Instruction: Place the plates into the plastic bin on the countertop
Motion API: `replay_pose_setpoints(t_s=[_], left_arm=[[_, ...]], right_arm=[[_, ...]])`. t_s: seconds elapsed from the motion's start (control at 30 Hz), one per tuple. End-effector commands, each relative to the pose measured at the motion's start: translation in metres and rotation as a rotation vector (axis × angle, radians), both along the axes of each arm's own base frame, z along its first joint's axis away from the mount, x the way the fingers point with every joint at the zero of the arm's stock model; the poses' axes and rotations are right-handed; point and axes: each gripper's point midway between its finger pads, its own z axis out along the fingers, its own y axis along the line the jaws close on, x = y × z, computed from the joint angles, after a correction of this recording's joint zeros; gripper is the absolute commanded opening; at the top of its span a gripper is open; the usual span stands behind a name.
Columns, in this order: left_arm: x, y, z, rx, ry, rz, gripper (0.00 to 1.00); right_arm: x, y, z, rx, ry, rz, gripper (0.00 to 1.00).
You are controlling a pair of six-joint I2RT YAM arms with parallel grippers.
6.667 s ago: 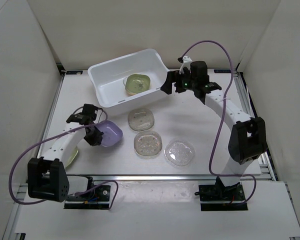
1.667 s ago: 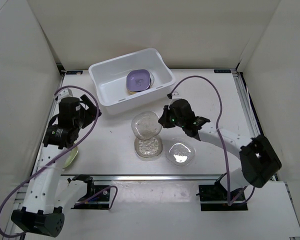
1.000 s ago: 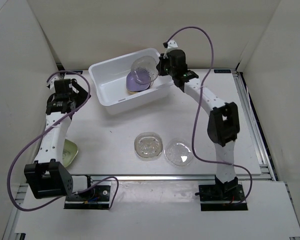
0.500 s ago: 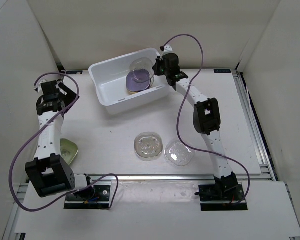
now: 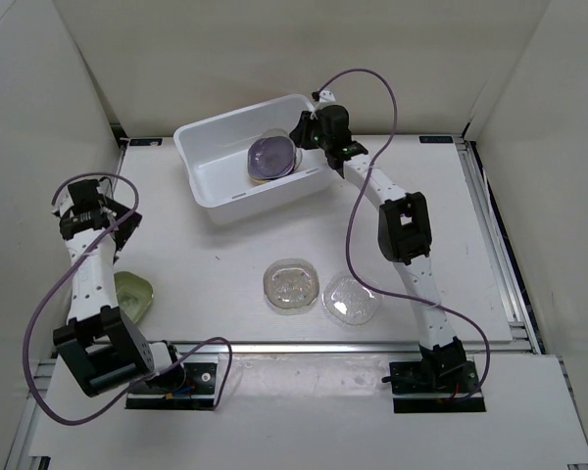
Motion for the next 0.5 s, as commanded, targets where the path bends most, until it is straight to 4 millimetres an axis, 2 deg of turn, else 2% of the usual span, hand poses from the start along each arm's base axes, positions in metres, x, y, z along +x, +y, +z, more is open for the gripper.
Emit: replay_pose_setpoints(t_s=[0.0, 0.03, 0.13, 0.2, 0.23, 0.3, 0.33, 0.37, 0.4, 0.43, 0.47], left_arm=[[-0.044, 0.009, -0.007, -0.003, 0.078, 0.13, 0.99], [-0.054, 0.016, -0.009, -0.013, 0.086, 0.174, 0.99], [-0.08, 0.016, -0.022, -0.052, 0.126, 0.218, 0.99], [-0.097, 0.02, -0.026, -0.066, 0.14, 0.268, 0.99], [-0.111, 0.018, -0.034, -0.085, 0.184, 0.292, 0.99], [-0.124, 0.02, -0.033, -0.082, 0.2, 0.321, 0.99], [-0.137, 0.018, -0.036, -0.08, 0.25, 0.32, 0.99], [-0.153, 0.025, -0.036, -0.049, 0.297, 0.365, 0.99], [-0.162, 0.027, -0.036, -0.032, 0.329, 0.382, 0.99], [-0.18, 0.021, -0.041, -0.043, 0.396, 0.398, 0.99], [-0.185, 0.019, -0.044, -0.046, 0.411, 0.409, 0.99]], right_arm=[[-0.001, 0.01, 0.024, 0.044, -0.05, 0.051, 0.36], [-0.005, 0.012, 0.026, 0.041, -0.053, 0.074, 0.39], [-0.009, 0.012, 0.038, 0.037, -0.061, 0.083, 0.54], [-0.015, 0.012, 0.058, 0.043, -0.082, 0.104, 0.6], [-0.023, 0.015, 0.059, 0.048, -0.074, 0.151, 0.63], [-0.034, 0.016, 0.081, 0.061, -0.096, 0.201, 0.69], [-0.039, 0.016, 0.077, 0.058, -0.082, 0.222, 0.77], [-0.047, 0.015, 0.09, 0.058, -0.093, 0.259, 0.81], [-0.054, 0.017, 0.087, 0.055, -0.076, 0.274, 0.85], [-0.055, 0.011, 0.086, 0.053, -0.07, 0.277, 0.93], [-0.063, 0.011, 0.099, 0.064, -0.076, 0.294, 0.99]])
